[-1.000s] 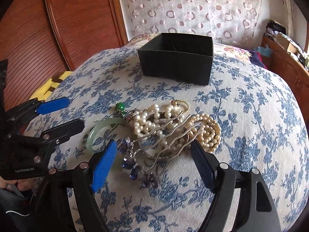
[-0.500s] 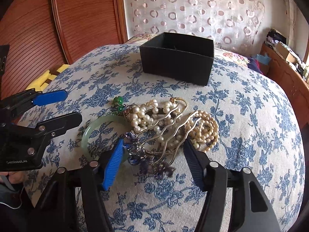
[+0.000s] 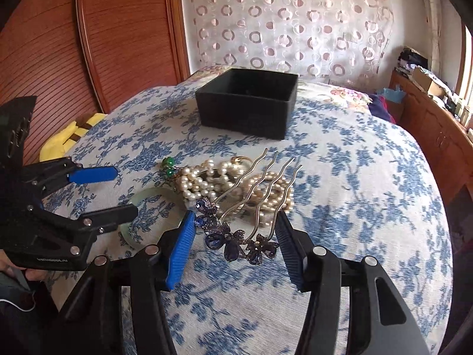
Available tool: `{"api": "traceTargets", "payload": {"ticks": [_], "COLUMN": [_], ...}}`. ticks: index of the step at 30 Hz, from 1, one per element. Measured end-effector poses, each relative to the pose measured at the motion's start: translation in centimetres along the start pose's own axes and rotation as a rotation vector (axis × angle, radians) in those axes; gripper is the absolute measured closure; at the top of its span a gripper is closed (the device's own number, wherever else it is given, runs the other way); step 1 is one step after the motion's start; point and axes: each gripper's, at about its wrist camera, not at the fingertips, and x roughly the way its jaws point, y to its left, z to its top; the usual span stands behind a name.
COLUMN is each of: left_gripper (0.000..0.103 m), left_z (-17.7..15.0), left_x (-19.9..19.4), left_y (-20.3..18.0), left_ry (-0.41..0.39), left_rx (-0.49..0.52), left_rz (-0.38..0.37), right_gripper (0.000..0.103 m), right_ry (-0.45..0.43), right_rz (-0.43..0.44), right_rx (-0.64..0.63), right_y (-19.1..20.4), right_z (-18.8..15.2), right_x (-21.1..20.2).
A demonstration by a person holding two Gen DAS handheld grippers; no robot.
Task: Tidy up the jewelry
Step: 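Grasp the butterfly hairpins with the right tool while the left tool grasps the jade bangle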
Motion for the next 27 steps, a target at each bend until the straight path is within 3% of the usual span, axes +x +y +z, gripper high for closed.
{"api": "traceTargets", "payload": {"ticks": [5,6,8,17,24,27], "left_gripper": [0.037,0.034,0.017,0.017,0.017,0.034], "left_z": [0.2,0.3,0.5,0.9,0.8,0.8], "left_x": [0.6,0.8,1.0,2.5,2.6,2.4], "left_y": [-1.0,-1.2,-1.7,-2.7,-2.7,-2.5], "left_ry": [0.024,0.029,0.035,0.091,0.091,0.075], "left_rx": [0.020,0.026,0.041,0.075,0.091,0.088], "left_rz": [-0.027,-0.032,-0.043,-0.032,-0.020,-0.025], "right_gripper": [0.046,0.046,0.046,0.046,0.046,0.046], "right_ry": [-0.004,-0.003,-0.003,-0.007,-0.006,-0.005], "right_rz": [-0.015,-0.016,-0.016,-0.005,-0.006,-0.006], "right_rx": [0.012,0.017,0.023,0.028,0.034,0.033], "right_y": [-1.0,-1.2,-1.5,-1.6,-1.7,-1.7], "right_z": [-0.4,-0.5,-0.7,-1.0,-1.1,-1.1], "right_x": [-0.5,-0.5,-0.4,-0.4,-0.5,-0.4]}}
